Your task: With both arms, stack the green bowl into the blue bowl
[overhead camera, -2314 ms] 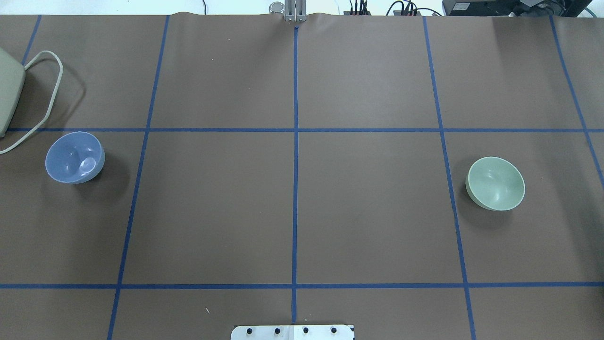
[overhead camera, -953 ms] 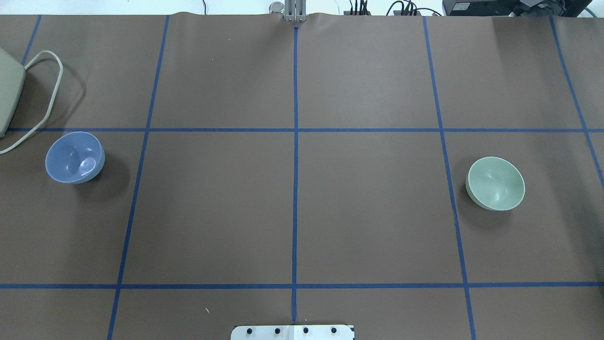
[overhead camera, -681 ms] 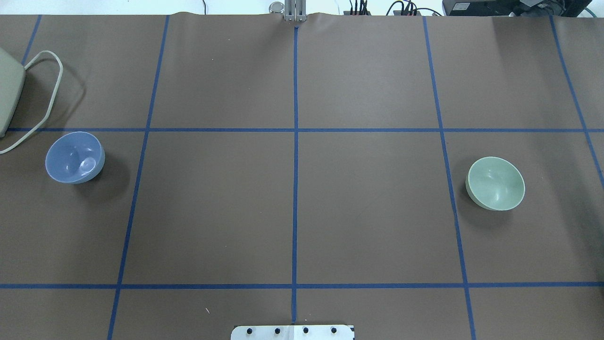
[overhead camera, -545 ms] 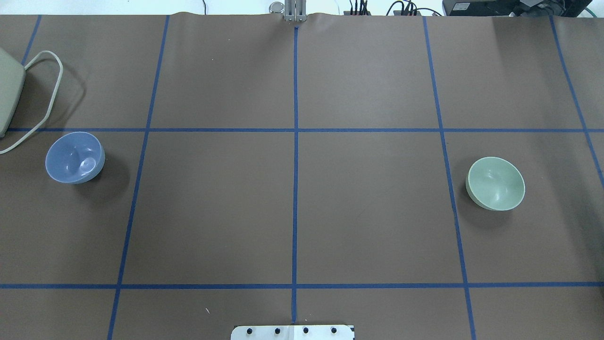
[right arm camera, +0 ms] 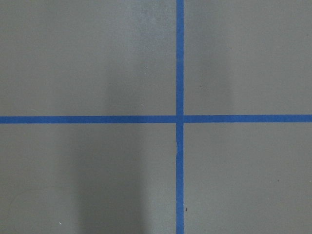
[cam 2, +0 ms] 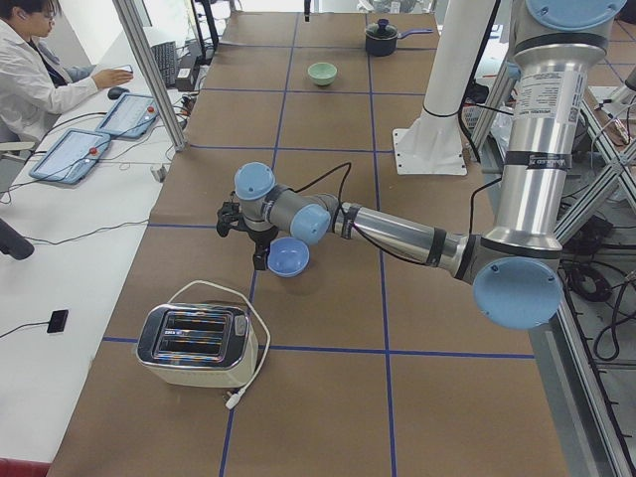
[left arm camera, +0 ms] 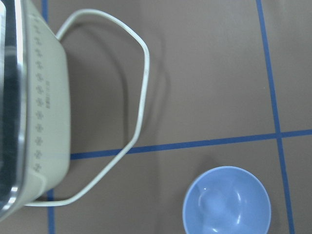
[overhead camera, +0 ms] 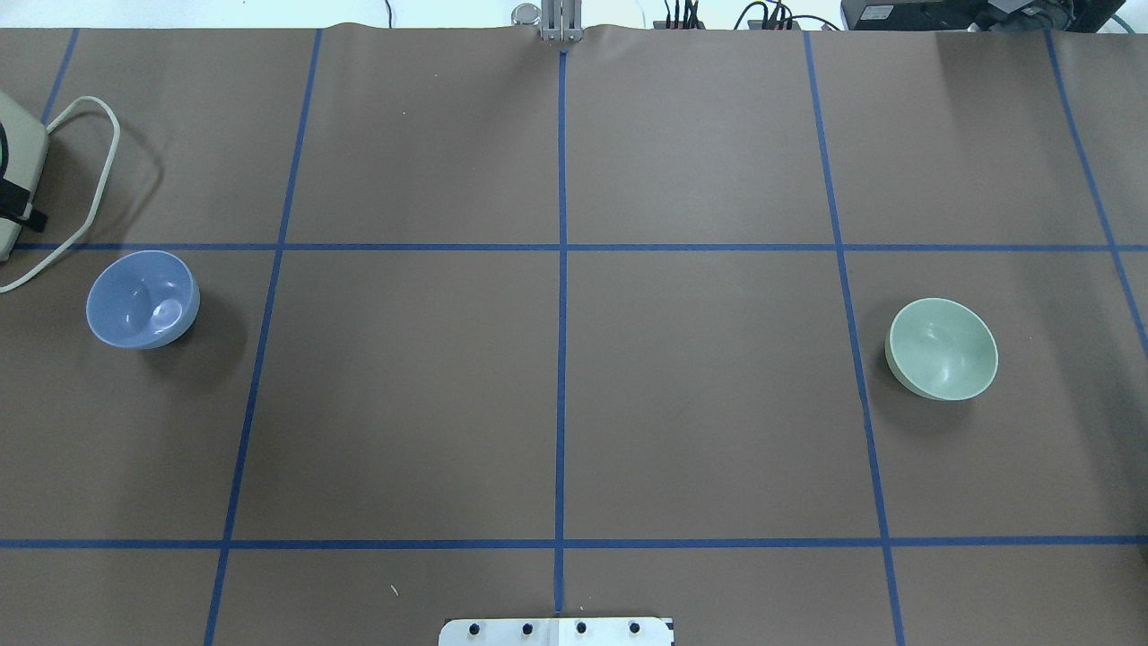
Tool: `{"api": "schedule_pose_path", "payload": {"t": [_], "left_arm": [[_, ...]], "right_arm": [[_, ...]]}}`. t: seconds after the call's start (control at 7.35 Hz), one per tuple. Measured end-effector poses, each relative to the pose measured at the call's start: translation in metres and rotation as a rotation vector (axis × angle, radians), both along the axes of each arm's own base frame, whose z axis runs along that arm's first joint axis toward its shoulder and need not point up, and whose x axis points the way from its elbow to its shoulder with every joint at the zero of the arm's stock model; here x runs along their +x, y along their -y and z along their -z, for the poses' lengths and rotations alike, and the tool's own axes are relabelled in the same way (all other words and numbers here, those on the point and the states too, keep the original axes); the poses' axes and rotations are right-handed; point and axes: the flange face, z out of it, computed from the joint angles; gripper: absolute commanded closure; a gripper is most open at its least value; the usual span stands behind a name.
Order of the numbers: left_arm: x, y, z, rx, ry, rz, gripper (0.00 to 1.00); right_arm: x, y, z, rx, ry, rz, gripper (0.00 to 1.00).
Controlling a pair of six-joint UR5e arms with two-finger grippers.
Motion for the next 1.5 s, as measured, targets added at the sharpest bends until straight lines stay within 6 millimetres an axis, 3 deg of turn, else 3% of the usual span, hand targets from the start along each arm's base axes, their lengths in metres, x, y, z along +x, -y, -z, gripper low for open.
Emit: {"api": "schedule_pose_path", "payload": {"t": [0.41, 0.82, 0.95, 1.36, 1.5], "left_arm": [[0.048, 0.003, -0.054, -0.007, -0.026, 0.012, 0.01], [0.067, 0.001, -0.061, -0.014, -0.046, 0.014, 0.02], [0.071, -0.001, -0.062, -0.016, -0.046, 0.007, 0.09], [0.079, -0.006, -0.064, -0.025, -0.050, -0.012, 0.51], [0.080, -0.007, -0.064, -0.025, -0.051, -0.016, 0.52]], "right_arm": [[-0.003, -0.001, -0.002, -0.003, 0.005, 0.007, 0.00], [-0.005, -0.002, -0.001, -0.005, 0.014, 0.011, 0.00], [-0.006, -0.001, -0.001, -0.005, 0.014, 0.012, 0.00], [-0.009, 0.000, 0.000, -0.002, 0.014, 0.017, 0.00], [-0.010, 0.001, 0.001, -0.002, 0.014, 0.019, 0.00]]}}
